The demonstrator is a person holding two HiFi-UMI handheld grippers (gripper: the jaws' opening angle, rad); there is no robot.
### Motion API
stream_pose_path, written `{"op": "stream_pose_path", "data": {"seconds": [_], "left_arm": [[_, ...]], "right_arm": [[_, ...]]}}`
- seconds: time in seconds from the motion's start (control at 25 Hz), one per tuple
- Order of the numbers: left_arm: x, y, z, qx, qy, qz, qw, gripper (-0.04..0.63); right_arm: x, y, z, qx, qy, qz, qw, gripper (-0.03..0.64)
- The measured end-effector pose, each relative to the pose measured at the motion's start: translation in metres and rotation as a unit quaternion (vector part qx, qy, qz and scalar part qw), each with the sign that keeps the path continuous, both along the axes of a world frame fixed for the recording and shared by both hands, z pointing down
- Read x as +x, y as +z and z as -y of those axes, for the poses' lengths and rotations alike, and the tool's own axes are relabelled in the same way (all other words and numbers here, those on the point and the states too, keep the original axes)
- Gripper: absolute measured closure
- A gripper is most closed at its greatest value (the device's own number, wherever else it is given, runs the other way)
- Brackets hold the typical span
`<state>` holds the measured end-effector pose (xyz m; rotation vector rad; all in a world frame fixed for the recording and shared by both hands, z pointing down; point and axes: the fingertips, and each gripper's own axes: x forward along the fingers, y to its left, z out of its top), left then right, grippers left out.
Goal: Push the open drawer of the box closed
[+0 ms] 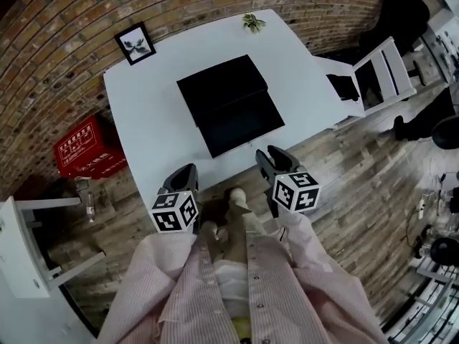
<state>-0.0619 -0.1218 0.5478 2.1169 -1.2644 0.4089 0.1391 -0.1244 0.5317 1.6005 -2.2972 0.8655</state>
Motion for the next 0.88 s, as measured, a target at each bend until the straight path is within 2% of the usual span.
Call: {"op": "stream_pose_path", "data": {"seconds": [0.52, 0.88], "left_arm": [[0.003, 0.019, 0.006, -0.032, -0.093, -0.002, 0.9952, 0.600], [0.003, 0.025, -0.001, -0.041, -0.126, -0.005, 0.9912, 0.600]], "right_arm": [[-0.017, 0.040, 0.017, -0.057, -0.086, 0.004, 0.995, 0.488], [-0.028, 0.049, 0.024, -0.070, -0.096, 0.005, 0.993, 0.488]]}}
